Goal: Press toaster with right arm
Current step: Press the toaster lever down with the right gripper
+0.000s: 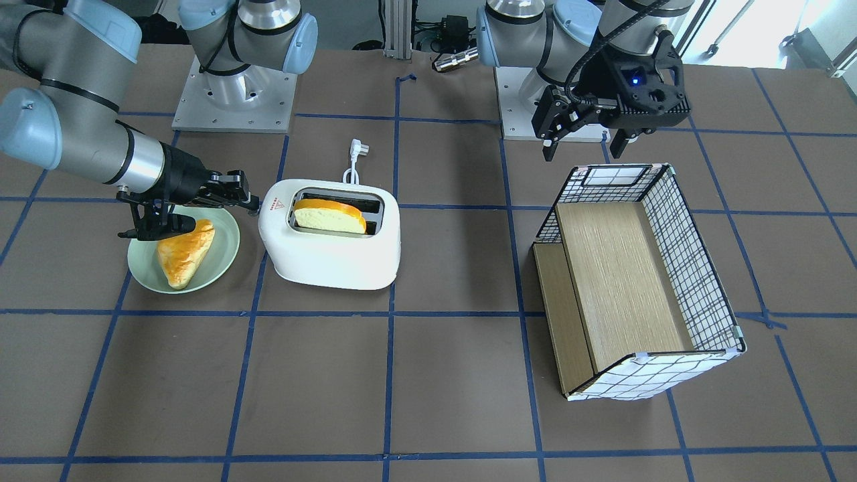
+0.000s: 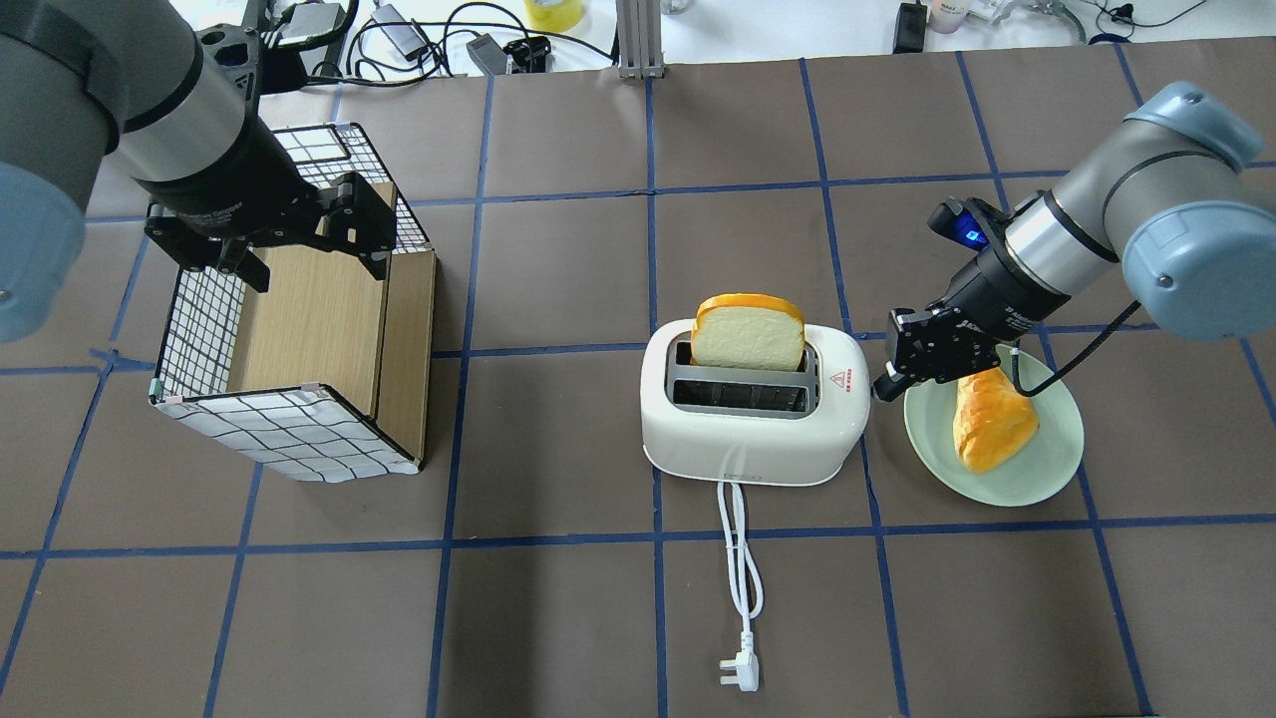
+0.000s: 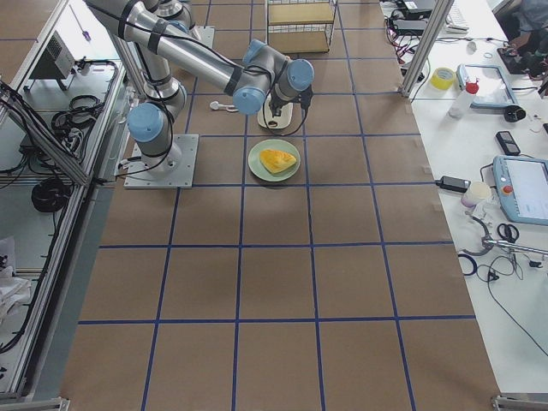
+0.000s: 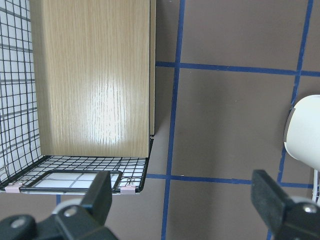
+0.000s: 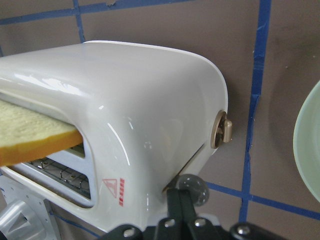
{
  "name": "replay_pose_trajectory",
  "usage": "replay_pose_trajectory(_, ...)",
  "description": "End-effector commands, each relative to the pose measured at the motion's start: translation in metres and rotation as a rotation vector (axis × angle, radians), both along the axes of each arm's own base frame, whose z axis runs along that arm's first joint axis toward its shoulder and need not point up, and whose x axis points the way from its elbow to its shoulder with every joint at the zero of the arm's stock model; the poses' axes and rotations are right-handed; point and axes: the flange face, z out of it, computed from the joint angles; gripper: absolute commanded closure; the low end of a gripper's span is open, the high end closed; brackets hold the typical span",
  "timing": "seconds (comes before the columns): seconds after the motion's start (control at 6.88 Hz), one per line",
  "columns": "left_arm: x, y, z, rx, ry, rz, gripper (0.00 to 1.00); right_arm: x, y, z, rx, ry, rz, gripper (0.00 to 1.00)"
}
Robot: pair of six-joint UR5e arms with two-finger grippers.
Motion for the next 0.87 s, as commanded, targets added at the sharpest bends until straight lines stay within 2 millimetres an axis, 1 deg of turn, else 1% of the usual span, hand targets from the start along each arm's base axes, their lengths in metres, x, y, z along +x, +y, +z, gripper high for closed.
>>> replay_pose_trajectory(0.0, 0.0, 0.0, 0.0, 0.0, 0.0, 0.0, 0.0, -0.002, -0.004, -0.011, 0.006, 0.0, 0.011, 1.0)
replay_pose_trajectory(0.29, 0.0, 0.0, 0.0, 0.0, 0.0, 0.0, 0.0, -0.005, -0.005, -0.014, 0.01, -0.002, 0.008, 1.0)
replay_pose_trajectory(0.73, 0.0, 0.0, 0.0, 0.0, 0.0, 0.0, 0.0, -0.007, -0.013, -0.033, 0.018, -0.004, 0.015, 1.0)
